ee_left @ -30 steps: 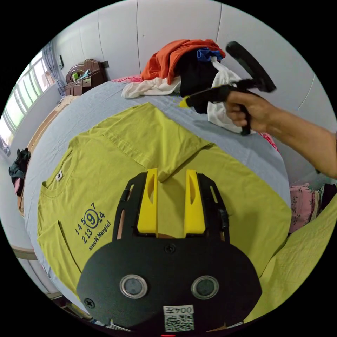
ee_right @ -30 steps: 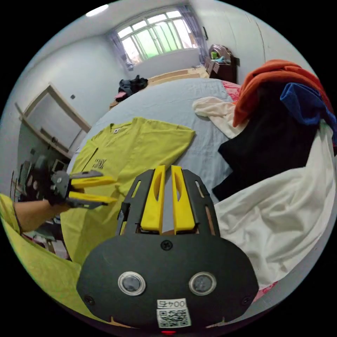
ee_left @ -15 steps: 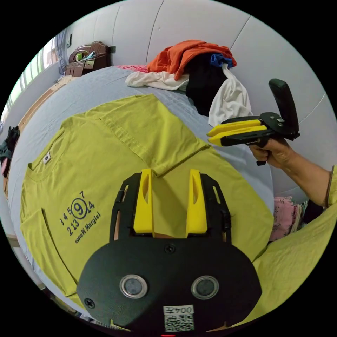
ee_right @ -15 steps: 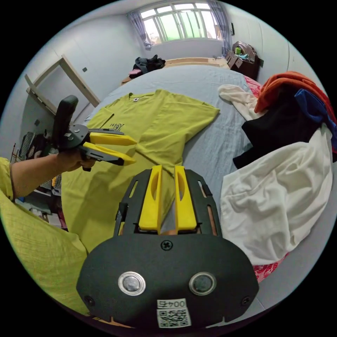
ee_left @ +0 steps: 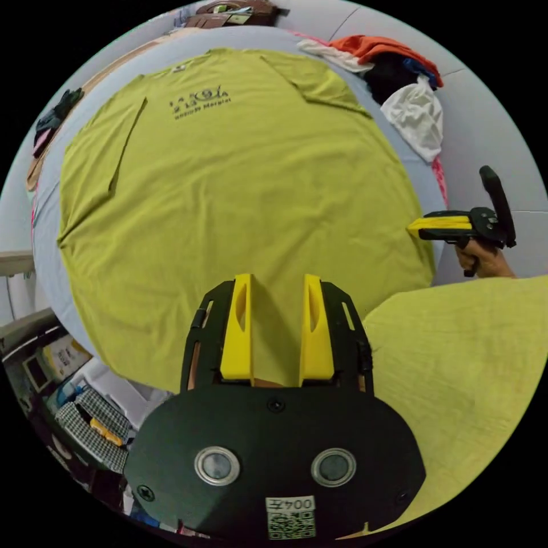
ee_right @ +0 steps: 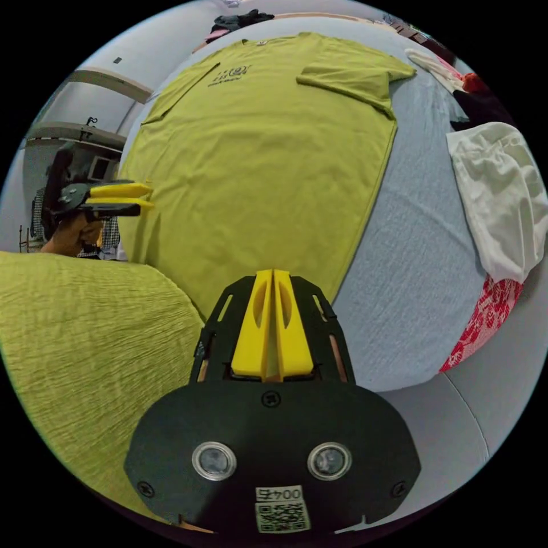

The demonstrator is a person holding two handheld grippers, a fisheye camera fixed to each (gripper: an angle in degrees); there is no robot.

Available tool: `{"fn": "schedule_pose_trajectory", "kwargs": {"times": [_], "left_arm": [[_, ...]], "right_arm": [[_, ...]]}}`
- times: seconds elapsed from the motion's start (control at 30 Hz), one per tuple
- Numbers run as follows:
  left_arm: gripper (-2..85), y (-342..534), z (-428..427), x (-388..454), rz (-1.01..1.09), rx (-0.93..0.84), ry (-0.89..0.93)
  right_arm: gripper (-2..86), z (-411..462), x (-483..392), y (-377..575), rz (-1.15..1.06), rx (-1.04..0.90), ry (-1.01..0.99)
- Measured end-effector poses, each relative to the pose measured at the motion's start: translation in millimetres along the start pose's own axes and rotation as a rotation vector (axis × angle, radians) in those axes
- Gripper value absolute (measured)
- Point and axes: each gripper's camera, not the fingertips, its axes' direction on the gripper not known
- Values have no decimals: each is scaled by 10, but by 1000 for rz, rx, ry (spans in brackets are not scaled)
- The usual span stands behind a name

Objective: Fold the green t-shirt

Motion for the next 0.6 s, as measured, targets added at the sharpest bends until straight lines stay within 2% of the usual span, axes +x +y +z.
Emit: {"fn": "schedule_pose_trajectory", "kwargs": {"times": [0.13,0.23,0.43,0.6], "left_arm": [[80,-74,-288,312,52,-10,-147],[72,-130,-566,383,31,-29,-132],[62,-176,-1162,531,69,-60,-125],[34,-162,-1751,497,88,-93,-65]], "right_arm": [[-8,33,-206,-113,-30,-25,38],[-8,53,-431,-155,-117,-33,109],[-7,62,-664,-272,-117,-58,135],[-3,36,-734,-277,-4,-27,108]]}}
